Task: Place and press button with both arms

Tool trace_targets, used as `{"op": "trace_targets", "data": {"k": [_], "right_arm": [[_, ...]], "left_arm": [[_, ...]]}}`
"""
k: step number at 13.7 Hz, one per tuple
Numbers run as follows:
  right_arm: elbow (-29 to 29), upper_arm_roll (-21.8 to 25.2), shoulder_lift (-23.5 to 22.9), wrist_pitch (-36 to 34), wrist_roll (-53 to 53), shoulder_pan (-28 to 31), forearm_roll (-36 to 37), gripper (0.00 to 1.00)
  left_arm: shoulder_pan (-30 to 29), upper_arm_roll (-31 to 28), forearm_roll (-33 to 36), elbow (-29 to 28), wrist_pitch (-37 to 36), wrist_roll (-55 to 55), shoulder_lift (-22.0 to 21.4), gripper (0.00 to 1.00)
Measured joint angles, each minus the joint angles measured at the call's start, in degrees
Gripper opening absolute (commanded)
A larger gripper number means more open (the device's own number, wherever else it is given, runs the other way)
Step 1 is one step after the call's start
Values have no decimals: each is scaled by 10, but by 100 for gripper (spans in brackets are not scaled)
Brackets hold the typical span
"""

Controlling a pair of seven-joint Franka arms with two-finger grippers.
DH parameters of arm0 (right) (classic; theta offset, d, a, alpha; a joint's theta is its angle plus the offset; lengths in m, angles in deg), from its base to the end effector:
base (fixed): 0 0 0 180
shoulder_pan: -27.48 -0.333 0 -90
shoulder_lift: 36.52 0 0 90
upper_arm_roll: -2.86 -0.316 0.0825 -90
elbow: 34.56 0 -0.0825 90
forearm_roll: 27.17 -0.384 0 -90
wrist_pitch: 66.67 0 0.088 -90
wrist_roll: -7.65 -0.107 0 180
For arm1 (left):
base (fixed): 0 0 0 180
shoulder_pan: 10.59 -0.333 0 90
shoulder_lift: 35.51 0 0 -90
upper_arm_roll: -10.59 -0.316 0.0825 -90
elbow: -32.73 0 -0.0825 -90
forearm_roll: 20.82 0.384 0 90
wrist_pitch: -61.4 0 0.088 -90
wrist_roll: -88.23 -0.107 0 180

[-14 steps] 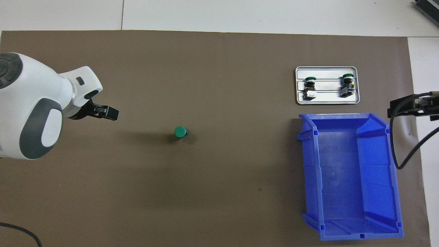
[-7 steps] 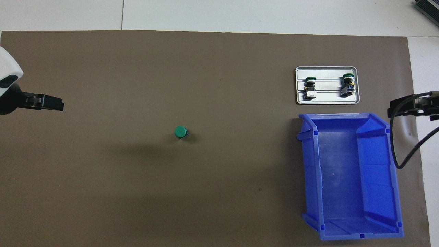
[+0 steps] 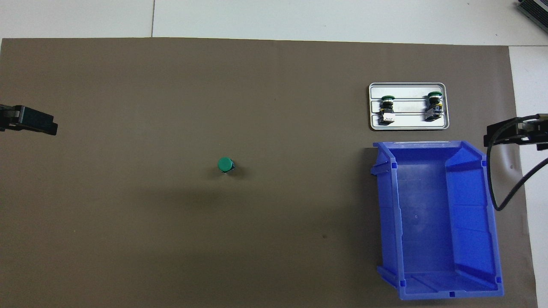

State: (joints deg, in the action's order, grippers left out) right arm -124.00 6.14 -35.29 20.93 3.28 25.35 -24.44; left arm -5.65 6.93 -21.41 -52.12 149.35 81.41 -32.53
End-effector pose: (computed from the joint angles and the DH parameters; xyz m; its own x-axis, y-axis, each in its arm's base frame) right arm 0.5436 -0.0165 0.6373 0.9952 -0.0981 -0.0071 -0.0976 -0.9941 0.0471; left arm 0.5674 -0.0149 0.6345 0.9900 -0.1414 0.0030 -0.1414 -0.9899 0.0067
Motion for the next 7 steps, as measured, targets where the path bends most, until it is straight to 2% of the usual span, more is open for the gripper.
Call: {"op": "trace_targets", "data": {"k": [3,7], "right_arm": [[0,0,0,0,0,0,0,100],[0,1,0,-1,0,2,0,100]], "left_arm": [[0,0,-1,-17,-8,0,-9,100],[-1,-2,-1,-55,-8,1,-43,100]]}}
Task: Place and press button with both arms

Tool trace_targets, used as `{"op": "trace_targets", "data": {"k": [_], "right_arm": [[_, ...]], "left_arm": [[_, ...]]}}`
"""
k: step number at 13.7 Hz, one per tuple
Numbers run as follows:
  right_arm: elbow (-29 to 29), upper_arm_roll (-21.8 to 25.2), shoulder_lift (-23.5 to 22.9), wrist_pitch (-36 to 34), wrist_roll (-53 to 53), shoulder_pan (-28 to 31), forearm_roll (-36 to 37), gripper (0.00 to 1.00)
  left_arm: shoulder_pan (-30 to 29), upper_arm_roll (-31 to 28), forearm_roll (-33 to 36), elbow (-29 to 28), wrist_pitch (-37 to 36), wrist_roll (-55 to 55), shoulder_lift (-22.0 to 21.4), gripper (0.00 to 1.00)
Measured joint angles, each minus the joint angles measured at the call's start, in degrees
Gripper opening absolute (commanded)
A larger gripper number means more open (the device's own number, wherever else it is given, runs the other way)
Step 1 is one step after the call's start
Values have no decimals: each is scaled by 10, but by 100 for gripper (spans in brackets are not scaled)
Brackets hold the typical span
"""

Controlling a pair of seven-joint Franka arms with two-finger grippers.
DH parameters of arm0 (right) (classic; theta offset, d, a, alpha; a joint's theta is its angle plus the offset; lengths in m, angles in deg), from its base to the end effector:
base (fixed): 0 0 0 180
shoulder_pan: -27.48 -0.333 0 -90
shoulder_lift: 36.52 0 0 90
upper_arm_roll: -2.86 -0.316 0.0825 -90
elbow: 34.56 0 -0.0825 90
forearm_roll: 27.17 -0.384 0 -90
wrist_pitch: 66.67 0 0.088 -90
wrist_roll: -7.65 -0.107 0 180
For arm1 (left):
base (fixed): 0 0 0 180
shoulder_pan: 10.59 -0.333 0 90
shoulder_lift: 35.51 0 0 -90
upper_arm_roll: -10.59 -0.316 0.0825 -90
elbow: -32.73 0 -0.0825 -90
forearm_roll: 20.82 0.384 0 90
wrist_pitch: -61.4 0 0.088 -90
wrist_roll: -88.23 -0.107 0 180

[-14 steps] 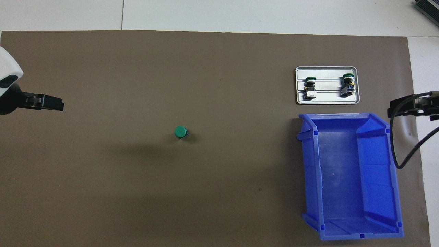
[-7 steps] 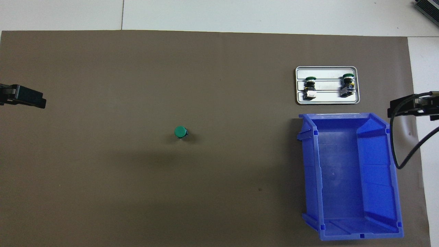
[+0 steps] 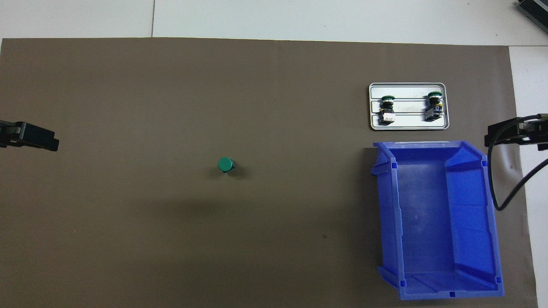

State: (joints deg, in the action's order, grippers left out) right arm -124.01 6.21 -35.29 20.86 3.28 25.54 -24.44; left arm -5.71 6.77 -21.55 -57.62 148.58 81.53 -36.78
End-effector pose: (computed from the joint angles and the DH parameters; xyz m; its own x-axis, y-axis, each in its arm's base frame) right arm 0.5434 -0.0190 0.6371 0.9947 -0.1026 -0.0085 -0.1021 -0.9937 0.0471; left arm 0.5424 -0.0110 0.6295 0.9903 -0.1357 -0.0313 -0.1352 -0.9907 0.0180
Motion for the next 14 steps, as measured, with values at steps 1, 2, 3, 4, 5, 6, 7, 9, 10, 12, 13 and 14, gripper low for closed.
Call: {"op": "trace_targets", "data": {"k": [1,2,3,4,5,6,7,9,10,12,13,14], "right_arm": [[0,0,0,0,0,0,0,100],[0,0,0,0,0,0,0,100],[0,-1,0,0,0,0,0,100],[0,-1,0,0,0,0,0,100],[0,-1,0,0,0,0,0,100],[0,-1,0,0,0,0,0,100],[0,-1,0,0,0,0,0,100],[0,-1,0,0,0,0,0,100],[0,-1,0,0,0,-1,0,100],[0,-1,0,0,0,-1,0,100],[0,-2,0,0,0,-1,0,100],[0,-2,0,0,0,-1,0,100]], "left_arm": [[0,0,0,-1,2,0,-2,100],[0,0,0,-1,5,0,-3,100],[0,1,0,-1,8,0,-3,100],[0,2,0,-1,8,0,-3,100],[0,3,0,-1,9,0,-3,100],[0,4,-1,-1,9,0,-3,100],[1,4,-1,0,9,0,-3,100],[0,4,0,0,9,1,-3,100],[0,4,0,0,9,1,-3,100],[0,4,0,1,9,1,-3,100],[0,4,0,1,8,1,-3,100],[-1,4,0,2,7,2,-4,100]]}}
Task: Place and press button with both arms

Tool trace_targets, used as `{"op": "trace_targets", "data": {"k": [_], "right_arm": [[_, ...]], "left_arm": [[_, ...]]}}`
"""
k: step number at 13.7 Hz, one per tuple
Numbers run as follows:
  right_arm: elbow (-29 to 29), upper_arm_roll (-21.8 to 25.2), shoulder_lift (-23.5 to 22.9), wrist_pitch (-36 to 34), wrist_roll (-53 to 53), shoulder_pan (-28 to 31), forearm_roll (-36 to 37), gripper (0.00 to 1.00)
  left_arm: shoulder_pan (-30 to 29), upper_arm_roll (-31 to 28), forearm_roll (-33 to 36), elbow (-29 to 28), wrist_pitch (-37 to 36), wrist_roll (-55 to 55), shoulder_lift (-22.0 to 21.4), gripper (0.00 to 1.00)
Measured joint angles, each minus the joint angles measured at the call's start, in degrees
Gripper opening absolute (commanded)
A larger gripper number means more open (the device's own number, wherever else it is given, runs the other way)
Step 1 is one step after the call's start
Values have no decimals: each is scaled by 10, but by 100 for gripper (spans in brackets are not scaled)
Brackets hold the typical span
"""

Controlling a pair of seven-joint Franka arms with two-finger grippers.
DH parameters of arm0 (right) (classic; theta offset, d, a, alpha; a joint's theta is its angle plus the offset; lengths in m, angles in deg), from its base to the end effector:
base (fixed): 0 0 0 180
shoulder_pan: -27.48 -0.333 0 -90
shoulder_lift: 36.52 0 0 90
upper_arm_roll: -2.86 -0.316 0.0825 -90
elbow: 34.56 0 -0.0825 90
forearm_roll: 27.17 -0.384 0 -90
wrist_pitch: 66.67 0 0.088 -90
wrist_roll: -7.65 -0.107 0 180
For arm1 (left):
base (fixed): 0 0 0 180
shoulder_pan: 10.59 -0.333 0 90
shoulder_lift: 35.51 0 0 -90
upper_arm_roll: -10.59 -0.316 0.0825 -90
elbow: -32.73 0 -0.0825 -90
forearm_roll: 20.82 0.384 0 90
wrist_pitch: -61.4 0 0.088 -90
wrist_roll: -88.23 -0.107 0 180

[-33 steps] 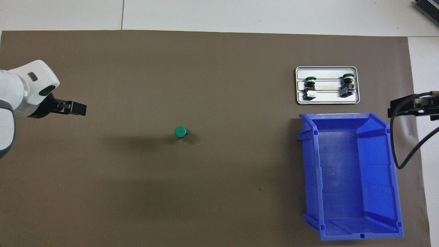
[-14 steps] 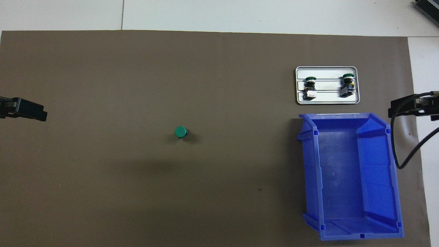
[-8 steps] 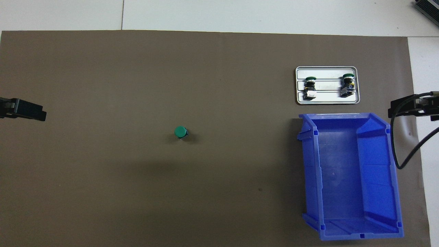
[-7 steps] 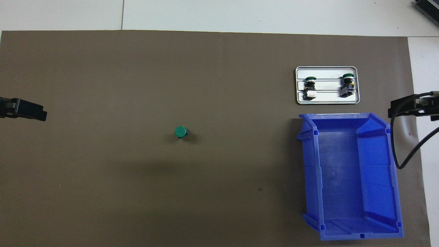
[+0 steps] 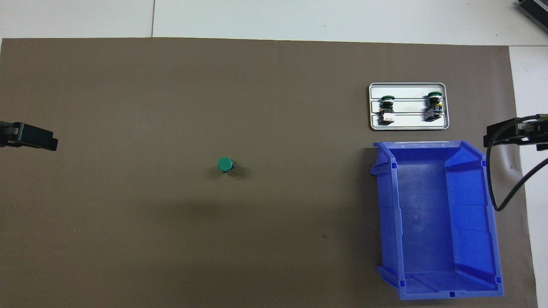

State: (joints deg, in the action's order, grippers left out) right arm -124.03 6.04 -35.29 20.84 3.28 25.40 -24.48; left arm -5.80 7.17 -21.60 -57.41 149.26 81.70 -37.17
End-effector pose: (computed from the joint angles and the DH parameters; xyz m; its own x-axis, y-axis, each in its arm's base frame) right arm 0.5434 -0.0160 0.6369 0.9952 -0.0972 -0.0092 -0.0967 -0.9942 0.0466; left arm 0.5417 -0.0139 0.6360 0.9904 -0.1380 -0.0091 -0.1378 -0.9903 0.0165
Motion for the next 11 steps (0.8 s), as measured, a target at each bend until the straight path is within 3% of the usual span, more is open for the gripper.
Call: {"op": "trace_targets", "data": {"k": [11], "right_arm": [[-1,0,0,0,0,0,0,100]], "left_arm": [[-38,38,0,9,-27,1,-4,100]]}}
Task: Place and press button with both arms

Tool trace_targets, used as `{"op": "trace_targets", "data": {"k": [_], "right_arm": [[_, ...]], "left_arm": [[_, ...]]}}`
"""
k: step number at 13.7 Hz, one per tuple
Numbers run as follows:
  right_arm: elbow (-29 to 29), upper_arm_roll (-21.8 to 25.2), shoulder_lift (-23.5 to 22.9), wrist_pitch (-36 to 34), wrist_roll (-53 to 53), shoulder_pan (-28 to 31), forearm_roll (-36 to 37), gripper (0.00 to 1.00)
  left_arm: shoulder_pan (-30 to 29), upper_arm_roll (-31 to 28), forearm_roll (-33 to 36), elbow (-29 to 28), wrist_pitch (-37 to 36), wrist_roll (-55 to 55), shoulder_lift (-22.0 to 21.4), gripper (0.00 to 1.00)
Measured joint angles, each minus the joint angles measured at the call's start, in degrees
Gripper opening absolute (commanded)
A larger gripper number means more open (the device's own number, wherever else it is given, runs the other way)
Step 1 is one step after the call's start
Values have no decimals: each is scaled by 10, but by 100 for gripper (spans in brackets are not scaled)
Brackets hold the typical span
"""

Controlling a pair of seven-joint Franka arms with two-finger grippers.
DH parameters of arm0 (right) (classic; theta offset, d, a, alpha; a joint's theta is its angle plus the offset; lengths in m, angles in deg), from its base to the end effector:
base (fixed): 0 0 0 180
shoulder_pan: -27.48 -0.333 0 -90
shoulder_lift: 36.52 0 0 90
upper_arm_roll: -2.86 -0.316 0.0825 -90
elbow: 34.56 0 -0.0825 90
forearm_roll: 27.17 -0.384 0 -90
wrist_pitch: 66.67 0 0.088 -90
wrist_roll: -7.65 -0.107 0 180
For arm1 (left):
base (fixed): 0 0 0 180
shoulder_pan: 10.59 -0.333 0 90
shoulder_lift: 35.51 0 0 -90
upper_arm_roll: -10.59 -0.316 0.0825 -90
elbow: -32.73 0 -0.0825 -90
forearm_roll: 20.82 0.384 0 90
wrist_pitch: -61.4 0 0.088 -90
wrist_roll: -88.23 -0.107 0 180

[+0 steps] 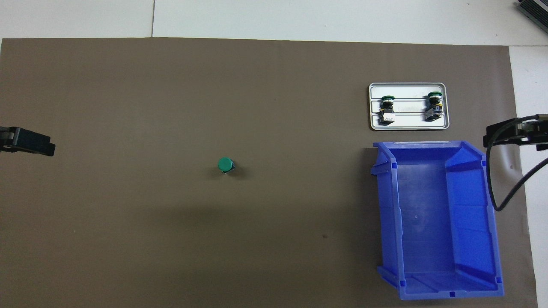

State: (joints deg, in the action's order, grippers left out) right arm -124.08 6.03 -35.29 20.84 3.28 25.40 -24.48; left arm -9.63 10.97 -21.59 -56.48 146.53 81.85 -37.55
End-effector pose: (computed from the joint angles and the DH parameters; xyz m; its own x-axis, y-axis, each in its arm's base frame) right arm 0.5434 -0.0159 0.6365 0.9952 -0.0971 -0.0101 -0.0965 -0.9942 0.0466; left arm 0.5346 -0.0141 0.6430 0.9902 -0.1354 -0.0339 -0.1349 -0.9907 0.0171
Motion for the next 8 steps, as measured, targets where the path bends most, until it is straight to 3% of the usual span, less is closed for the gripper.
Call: {"op": "trace_targets", "data": {"k": [8], "right_arm": [[-1,0,0,0,0,0,0,100]], "left_arm": [[-7,4,0,-3,0,0,0,100]]}}
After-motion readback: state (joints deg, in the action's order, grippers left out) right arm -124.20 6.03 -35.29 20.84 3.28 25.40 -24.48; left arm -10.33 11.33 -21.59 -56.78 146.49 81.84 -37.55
